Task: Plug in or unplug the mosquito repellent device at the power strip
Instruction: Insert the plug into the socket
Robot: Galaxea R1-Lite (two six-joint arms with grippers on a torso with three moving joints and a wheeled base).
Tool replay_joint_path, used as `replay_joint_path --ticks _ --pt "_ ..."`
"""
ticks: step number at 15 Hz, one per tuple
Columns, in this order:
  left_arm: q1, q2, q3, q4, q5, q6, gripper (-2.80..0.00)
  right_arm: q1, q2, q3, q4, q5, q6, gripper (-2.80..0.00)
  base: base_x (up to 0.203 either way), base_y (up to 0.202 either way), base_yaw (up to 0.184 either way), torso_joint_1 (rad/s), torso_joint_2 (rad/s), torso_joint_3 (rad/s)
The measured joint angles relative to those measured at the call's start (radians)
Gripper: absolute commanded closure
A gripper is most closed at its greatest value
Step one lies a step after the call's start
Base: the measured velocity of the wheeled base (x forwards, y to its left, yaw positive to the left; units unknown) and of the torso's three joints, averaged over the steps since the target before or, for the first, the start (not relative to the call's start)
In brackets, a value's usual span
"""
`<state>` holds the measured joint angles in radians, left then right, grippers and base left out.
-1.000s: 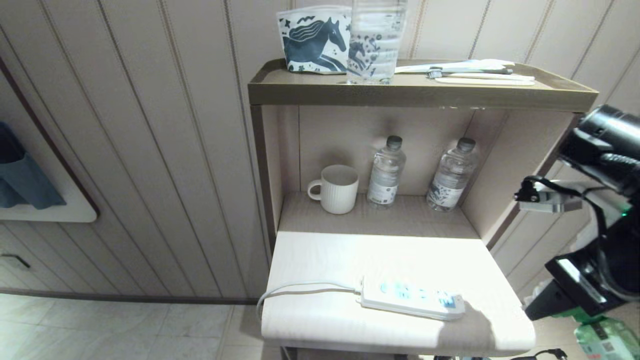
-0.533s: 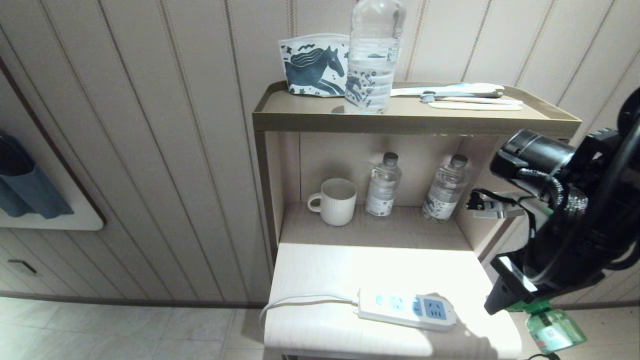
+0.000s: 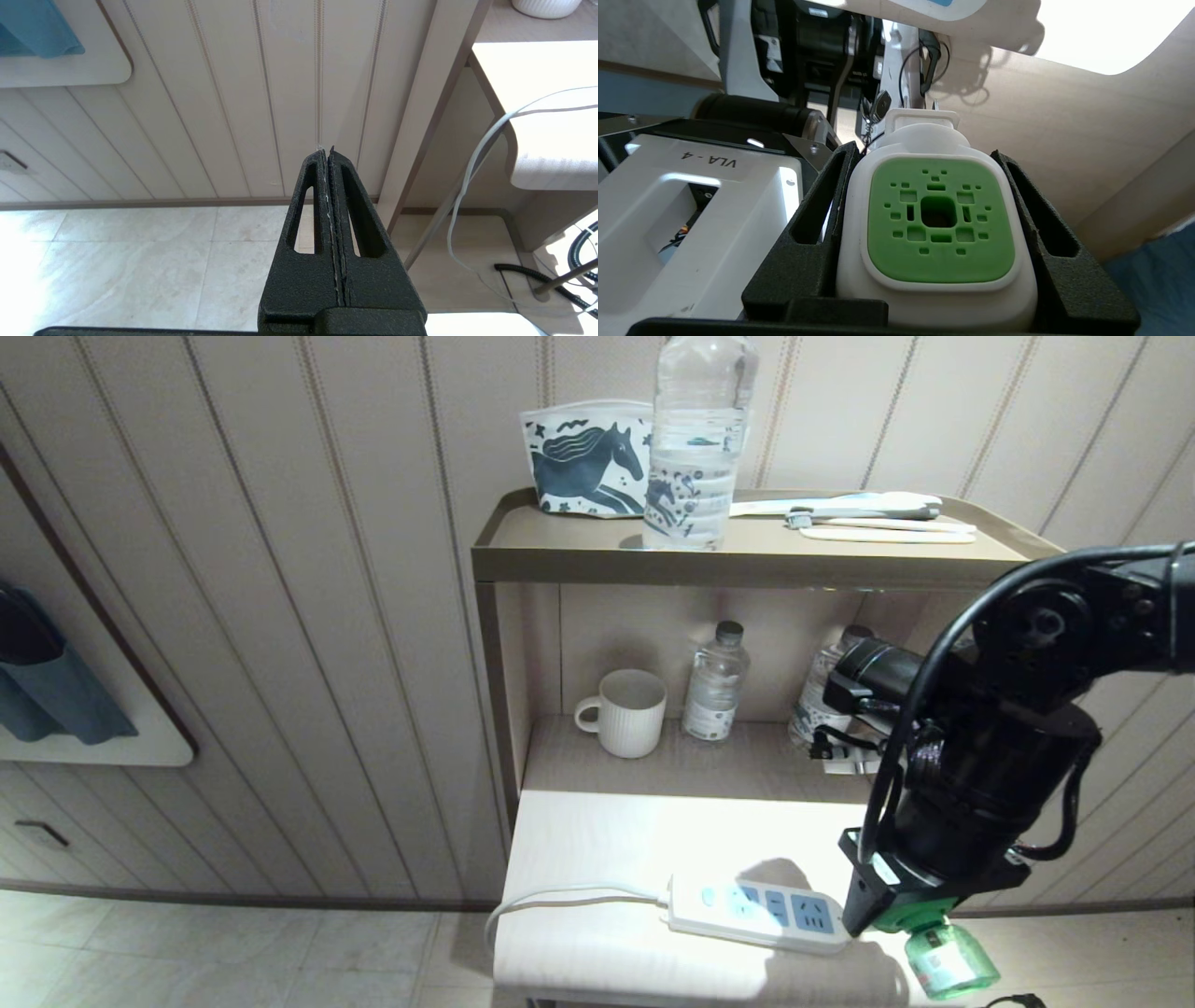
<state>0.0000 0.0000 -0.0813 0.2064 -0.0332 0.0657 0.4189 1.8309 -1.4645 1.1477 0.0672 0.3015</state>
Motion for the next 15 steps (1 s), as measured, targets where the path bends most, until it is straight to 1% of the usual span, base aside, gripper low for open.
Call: replay_joint_path --ticks 6,15 --pt "0.000 0.000 0.000 0.000 0.000 0.000 0.00 -0.001 0.081 0.020 -0.060 -0.001 -0.001 0.00 0.000 0.000 0.000 0.000 0.00 0.000" --pt "0.000 0.000 0.000 0.000 0.000 0.000 0.00 -0.006 0.137 -0.001 -0.082 -0.006 0.009 0.00 0.000 0.000 0.000 0.000 0.00 0.000"
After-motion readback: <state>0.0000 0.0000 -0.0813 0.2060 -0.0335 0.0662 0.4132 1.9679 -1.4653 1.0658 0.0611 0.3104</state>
